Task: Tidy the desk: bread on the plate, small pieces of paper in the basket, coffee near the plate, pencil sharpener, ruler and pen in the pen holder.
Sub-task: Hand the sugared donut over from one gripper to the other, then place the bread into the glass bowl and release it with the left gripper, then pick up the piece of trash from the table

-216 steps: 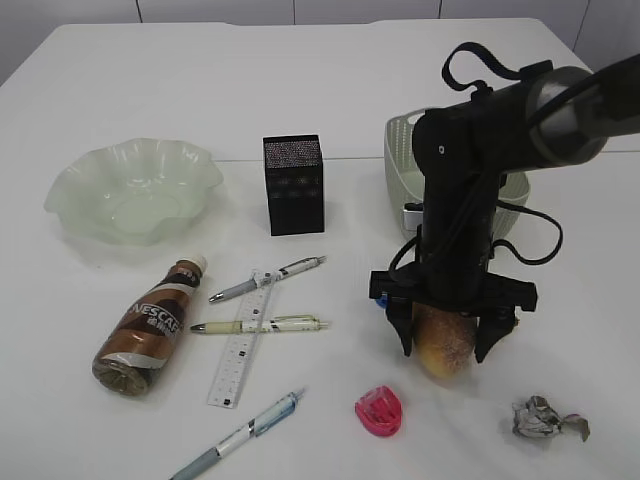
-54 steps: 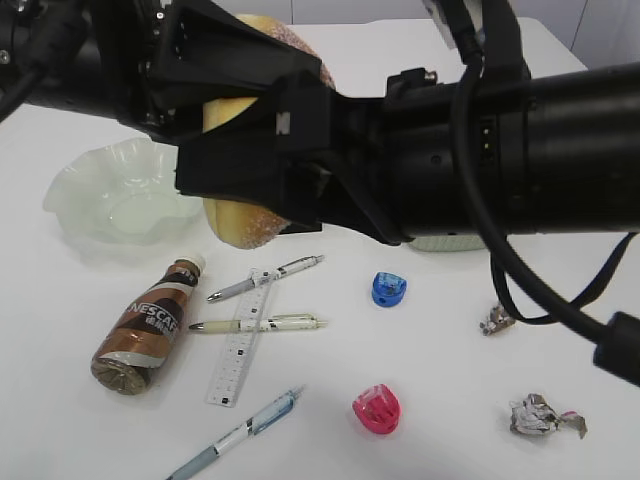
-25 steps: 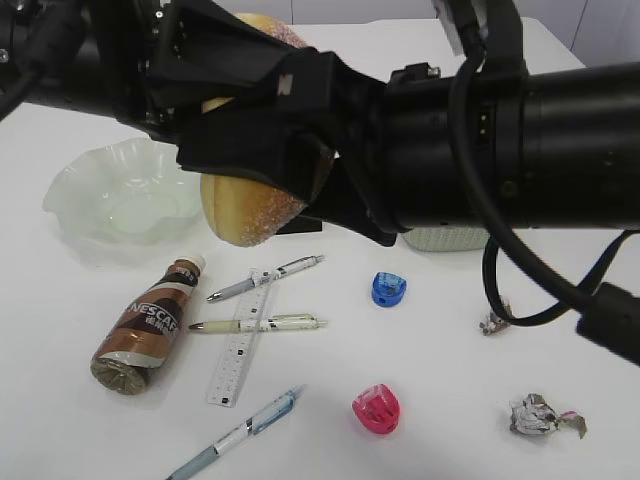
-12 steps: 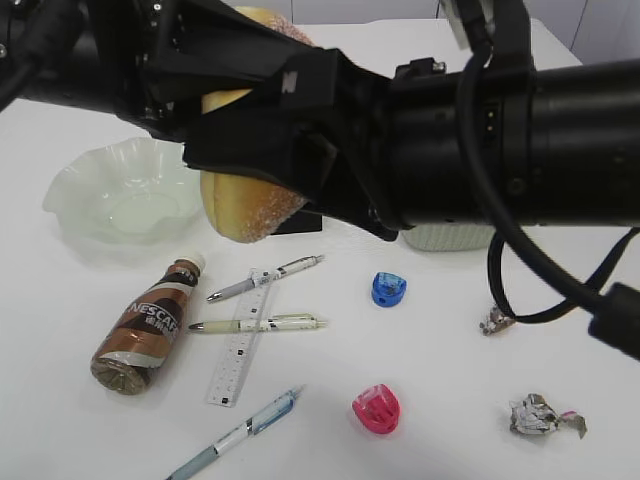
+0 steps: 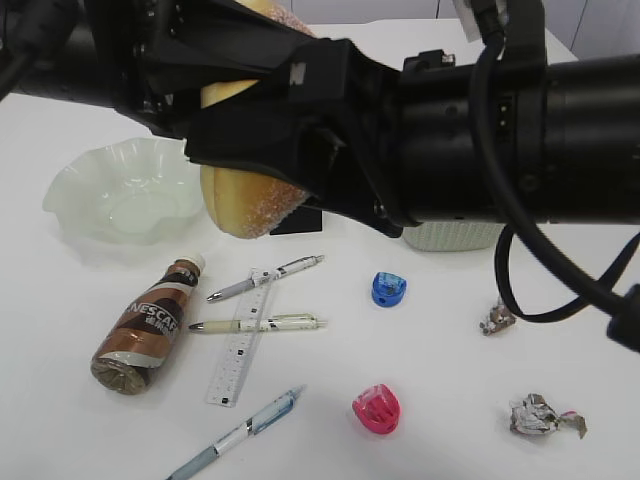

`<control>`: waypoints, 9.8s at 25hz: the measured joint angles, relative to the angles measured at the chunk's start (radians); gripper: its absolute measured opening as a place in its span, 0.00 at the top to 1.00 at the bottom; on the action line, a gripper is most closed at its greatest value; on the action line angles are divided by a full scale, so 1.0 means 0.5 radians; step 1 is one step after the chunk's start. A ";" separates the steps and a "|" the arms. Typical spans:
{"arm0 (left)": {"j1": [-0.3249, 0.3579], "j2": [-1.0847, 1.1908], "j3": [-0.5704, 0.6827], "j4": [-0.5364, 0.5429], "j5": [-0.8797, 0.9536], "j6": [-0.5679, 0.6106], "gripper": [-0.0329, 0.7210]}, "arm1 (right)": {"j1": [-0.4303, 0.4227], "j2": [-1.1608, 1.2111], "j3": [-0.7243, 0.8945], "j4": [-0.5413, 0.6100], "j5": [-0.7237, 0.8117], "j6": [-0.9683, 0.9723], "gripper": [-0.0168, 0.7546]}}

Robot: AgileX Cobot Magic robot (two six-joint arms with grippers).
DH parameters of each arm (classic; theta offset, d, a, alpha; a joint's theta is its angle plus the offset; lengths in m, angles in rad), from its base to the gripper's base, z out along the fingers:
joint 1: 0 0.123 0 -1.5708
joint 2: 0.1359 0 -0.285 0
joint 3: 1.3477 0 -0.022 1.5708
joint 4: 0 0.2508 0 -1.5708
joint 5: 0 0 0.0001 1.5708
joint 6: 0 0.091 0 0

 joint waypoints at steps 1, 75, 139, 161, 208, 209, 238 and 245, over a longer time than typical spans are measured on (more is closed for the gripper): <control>0.000 0.000 0.000 0.000 0.000 -0.001 0.67 | 0.000 0.000 0.000 0.000 0.000 0.000 0.26; 0.236 0.000 -0.086 0.505 0.021 -0.337 0.67 | 0.000 -0.032 -0.017 -0.047 0.156 0.127 0.18; 0.519 0.721 -0.468 1.333 -1.954 -0.281 0.60 | -0.048 0.339 -0.022 -1.691 -0.117 0.135 0.22; 0.519 1.041 -0.549 1.337 -2.063 -0.280 0.17 | -0.048 0.339 -0.022 -1.687 -0.034 0.256 0.22; 0.509 0.646 -1.321 2.455 0.077 -1.555 0.31 | -0.062 0.339 -0.379 -2.999 1.310 1.666 0.22; 0.494 0.631 -1.321 2.458 0.081 -1.564 0.31 | -0.062 0.339 -0.385 -3.038 1.357 1.728 0.22; 0.150 -0.362 -0.882 2.486 0.127 -1.732 0.31 | -0.062 -0.298 -0.426 -3.493 1.592 1.987 0.22; 0.150 -0.740 -0.697 2.443 0.131 -1.811 0.31 | -0.062 -0.396 -0.049 -3.502 1.584 1.969 0.22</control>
